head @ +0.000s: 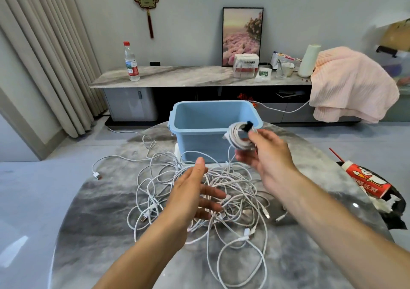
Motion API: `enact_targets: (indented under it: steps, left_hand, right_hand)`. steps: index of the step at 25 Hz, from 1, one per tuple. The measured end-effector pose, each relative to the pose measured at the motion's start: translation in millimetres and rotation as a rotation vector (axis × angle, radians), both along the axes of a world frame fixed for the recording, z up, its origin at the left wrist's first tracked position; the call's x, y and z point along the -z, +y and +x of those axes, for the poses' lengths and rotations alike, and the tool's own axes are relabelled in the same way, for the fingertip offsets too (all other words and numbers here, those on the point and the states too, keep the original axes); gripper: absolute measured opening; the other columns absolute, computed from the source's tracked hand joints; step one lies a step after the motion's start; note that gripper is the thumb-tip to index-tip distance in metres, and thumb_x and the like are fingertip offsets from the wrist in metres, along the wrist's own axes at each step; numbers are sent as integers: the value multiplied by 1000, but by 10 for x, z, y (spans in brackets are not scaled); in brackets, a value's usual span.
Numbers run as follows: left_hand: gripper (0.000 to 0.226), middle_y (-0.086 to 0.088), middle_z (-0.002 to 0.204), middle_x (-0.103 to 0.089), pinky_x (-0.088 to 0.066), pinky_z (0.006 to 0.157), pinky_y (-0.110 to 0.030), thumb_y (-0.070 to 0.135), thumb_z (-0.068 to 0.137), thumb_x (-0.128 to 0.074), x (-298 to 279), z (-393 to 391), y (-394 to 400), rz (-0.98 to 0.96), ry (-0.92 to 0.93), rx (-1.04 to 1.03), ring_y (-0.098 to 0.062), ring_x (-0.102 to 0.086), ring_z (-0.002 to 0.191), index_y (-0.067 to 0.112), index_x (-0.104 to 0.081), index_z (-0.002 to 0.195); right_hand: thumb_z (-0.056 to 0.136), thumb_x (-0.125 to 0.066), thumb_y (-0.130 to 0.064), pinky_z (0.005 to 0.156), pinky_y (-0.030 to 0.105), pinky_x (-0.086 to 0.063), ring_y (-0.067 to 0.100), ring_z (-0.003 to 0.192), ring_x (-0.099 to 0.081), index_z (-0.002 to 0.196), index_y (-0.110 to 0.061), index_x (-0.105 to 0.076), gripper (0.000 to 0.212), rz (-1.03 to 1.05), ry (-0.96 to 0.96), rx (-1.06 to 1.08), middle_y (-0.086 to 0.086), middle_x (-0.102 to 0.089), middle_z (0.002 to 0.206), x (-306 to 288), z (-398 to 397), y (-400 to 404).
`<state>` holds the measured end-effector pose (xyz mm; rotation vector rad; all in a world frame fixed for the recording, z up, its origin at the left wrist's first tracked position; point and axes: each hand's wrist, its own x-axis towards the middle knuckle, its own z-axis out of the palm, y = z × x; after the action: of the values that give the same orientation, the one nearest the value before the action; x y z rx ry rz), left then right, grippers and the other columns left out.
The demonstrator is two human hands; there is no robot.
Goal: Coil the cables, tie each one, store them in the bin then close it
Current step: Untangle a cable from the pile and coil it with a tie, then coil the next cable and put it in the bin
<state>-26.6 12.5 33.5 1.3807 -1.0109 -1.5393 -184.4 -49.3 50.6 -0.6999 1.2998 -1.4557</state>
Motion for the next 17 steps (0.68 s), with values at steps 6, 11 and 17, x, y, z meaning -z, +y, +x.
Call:
enact_targets:
  steps: [6,11,17]
  left_hand:
    - [44,-7,92,-75,-49,65,-35,55,97,-42,122,84,-222,11,-39,-98,-21,-66,72,19,-64,111]
    - [30,-4,98,-72,-49,63,-31,46,99,-48,218,208,-347,12,-121,-111,-19,-64,81,21,-64,102]
    - [8,-2,85,-72,-45,66,-31,32,81,-67,370,544,-461,-29,-358,-112,-20,-60,76,24,-69,79]
  right_hand:
    - [99,-52,-44,75,40,-60,36,88,-68,118,-16,-48,34,167,150,-65,5,-50,96,-345,60,-905]
    - [101,-52,-29,55,37,-57,28,66,-64,97,-12,-60,19,122,353,-199,12,-65,102,288,-51,-125]
    - [91,-67,-18,61,34,-54,17,64,-68,84,-21,-70,8,124,879,-535,-3,-72,76,739,-204,337]
